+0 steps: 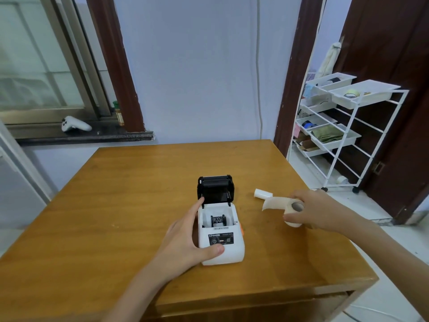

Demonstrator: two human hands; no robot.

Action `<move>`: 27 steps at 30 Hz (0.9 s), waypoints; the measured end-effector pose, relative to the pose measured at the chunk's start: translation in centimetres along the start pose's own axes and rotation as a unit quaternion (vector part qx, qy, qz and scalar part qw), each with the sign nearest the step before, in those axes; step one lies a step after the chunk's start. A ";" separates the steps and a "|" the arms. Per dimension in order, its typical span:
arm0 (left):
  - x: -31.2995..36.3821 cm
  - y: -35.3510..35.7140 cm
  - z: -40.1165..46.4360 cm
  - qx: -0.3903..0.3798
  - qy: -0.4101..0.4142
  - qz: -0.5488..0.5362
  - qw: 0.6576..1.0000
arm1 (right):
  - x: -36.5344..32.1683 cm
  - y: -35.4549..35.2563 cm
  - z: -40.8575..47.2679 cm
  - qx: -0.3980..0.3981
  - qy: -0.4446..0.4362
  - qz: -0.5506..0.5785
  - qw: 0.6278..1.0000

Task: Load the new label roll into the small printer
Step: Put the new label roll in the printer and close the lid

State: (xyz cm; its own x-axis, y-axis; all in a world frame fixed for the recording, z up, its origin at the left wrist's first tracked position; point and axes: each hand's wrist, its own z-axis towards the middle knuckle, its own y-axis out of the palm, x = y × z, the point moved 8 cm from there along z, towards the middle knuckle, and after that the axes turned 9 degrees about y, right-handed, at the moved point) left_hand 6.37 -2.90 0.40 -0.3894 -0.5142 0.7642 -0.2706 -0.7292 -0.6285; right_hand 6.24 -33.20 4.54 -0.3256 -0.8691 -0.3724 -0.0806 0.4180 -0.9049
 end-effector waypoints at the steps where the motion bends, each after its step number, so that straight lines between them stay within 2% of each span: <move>1: -0.1 0.0 0.0 0.001 0.001 -0.002 1.000 | 0.1 -0.1 0.0 0.000 0.003 0.009 1.000; 6: -0.1 0.0 0.1 0.003 0.007 -0.003 1.000 | 0.3 -0.3 0.2 -0.008 0.015 0.045 0.999; 8: -0.1 0.0 0.1 0.004 0.008 -0.003 1.000 | -0.2 -0.6 -0.2 -0.016 0.013 0.115 0.993; 12: 0.0 -0.1 0.0 0.003 0.008 0.002 1.000 | -3.3 -1.1 -2.1 -0.063 -0.017 0.335 0.940; 15: 0.4 -0.1 0.0 0.002 0.009 0.003 1.000 | -6.4 -0.2 -3.4 -0.109 -0.047 0.415 0.902; 21: 0.4 -0.1 0.0 0.002 0.013 0.002 1.000 | -11.0 3.9 -3.4 -0.159 -0.065 0.481 0.860; 27: 0.3 -0.1 0.0 0.004 0.012 0.005 1.000 | -13.0 5.7 -2.6 -0.165 -0.071 0.479 0.859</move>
State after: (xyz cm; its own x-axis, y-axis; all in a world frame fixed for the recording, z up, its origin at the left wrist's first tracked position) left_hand 6.30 -2.98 0.66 -0.4135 -0.5104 0.7540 -0.2604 -0.7273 -0.6351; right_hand 7.61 -18.85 4.79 -0.2740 -0.0987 -0.9567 -0.1101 0.9914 -0.0707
